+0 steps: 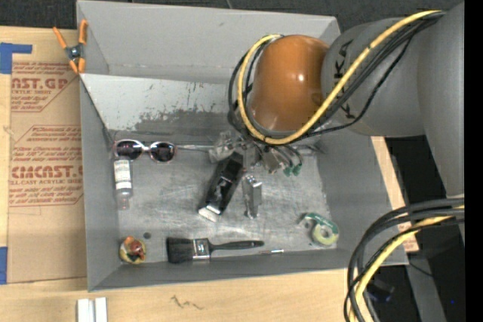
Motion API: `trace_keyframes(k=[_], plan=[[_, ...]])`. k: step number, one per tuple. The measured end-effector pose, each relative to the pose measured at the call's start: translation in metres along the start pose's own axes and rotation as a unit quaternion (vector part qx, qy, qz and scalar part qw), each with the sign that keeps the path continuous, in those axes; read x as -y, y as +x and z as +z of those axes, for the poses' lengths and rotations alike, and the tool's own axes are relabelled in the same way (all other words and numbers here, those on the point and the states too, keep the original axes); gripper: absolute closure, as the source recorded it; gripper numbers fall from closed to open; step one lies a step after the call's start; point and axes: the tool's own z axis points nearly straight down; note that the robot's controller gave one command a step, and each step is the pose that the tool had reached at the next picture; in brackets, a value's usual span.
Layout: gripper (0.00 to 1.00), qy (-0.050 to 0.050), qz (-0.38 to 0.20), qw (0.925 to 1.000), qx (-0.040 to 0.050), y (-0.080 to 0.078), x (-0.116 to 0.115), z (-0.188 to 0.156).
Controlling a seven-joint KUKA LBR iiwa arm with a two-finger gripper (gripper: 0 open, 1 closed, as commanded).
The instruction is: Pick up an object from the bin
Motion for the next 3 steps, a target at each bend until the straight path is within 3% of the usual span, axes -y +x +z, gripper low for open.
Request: trace_keyframes(k=[1,2,3], plan=[[0.00,-0.001,0.004,1.0000,-0.0001,-0.013,0.002,0.002],[0.00,0.000,-0.142,0.9899,-0.0002,-0.012,0.007,0.009],[0.00,-0.001,-0.169,0.9856,0.0005,-0.018,0.007,0.060]])
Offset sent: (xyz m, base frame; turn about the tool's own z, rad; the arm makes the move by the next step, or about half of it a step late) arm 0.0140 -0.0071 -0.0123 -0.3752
